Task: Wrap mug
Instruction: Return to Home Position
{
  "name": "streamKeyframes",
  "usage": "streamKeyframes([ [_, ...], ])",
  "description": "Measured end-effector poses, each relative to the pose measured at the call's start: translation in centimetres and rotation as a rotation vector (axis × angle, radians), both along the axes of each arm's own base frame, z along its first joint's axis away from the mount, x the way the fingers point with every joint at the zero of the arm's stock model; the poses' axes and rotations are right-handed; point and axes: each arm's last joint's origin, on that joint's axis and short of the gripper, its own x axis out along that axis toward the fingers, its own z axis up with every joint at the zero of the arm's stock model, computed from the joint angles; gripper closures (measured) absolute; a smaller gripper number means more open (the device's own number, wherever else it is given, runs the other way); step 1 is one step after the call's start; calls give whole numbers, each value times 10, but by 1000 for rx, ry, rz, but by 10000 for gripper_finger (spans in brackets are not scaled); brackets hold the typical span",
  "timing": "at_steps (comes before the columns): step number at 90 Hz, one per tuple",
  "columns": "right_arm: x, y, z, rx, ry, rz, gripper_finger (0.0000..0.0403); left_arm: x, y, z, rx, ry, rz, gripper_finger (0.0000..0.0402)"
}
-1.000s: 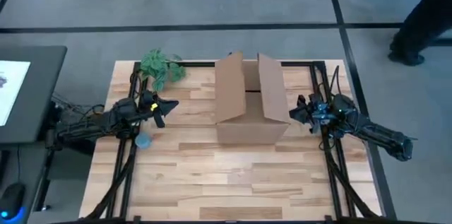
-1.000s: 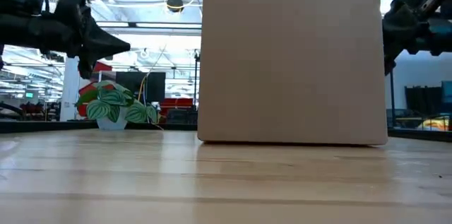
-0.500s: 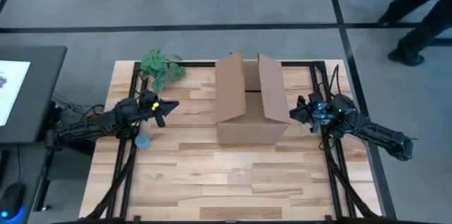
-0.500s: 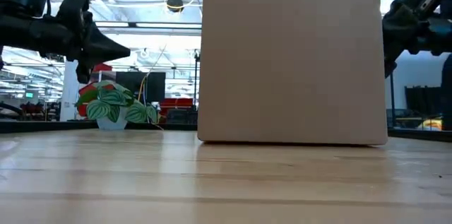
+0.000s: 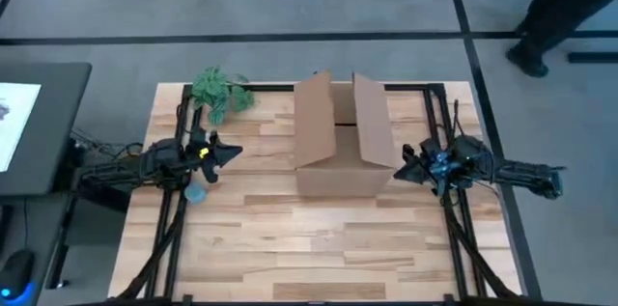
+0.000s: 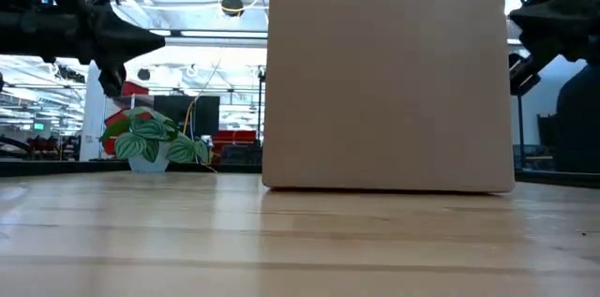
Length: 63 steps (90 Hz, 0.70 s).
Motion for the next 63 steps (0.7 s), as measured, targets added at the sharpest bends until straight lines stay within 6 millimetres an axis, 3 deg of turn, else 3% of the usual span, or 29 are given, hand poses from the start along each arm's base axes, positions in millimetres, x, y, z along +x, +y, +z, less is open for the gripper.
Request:
streamKeyframes([
  [63,0,6,0,-21,-9,56,403,1,0,-1,-2,12,-2,402],
])
